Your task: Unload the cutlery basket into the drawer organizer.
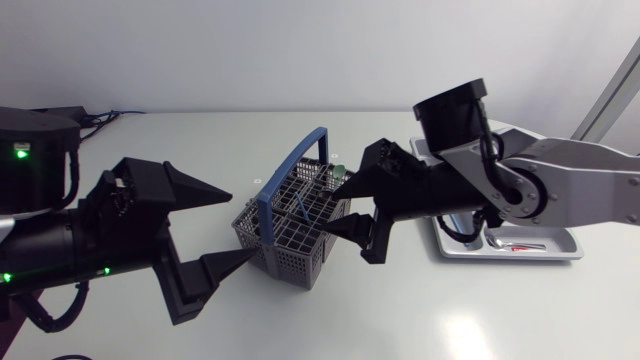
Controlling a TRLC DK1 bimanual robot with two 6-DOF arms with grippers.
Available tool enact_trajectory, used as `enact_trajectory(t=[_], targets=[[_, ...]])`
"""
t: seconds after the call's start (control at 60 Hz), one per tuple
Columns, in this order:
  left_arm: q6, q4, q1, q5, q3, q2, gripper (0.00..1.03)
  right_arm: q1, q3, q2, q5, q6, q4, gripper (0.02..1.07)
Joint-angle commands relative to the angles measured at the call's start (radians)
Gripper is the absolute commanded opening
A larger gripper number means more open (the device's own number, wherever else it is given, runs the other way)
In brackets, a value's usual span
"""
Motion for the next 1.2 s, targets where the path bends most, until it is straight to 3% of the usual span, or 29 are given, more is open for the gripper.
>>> enact_trajectory(t=[0.0, 0.5, 0.7, 0.783, 0.883, 1.183], targets=[[-0.025, 0.000, -0.008, 0.021, -0.029, 0.033, 0.98, 0.021, 0.047, 0.052, -0.010, -0.015, 0.027, 0.69], [-0.042, 0.055, -0.008, 0.021, -0.035, 0.094, 0.98, 0.035, 0.185, 0.237, -0.015, -0.023, 0.031, 0.54], [-0.042, 0.066, -0.007, 0.021, -0.038, 0.100, 0.99, 0.049, 0.203, 0.279, -0.013, -0.029, 0.034, 0.32], [-0.042, 0.066, -0.005, 0.021, -0.038, 0.100, 0.98, 0.053, 0.205, 0.287, -0.013, -0.031, 0.034, 0.28], [-0.042, 0.068, -0.005, 0.021, -0.038, 0.102, 0.98, 0.056, 0.205, 0.290, -0.007, -0.031, 0.037, 0.11], [-0.043, 0.068, -0.008, 0.021, -0.040, 0.103, 0.99, 0.040, 0.183, 0.275, -0.036, -0.017, 0.040, 0.08]])
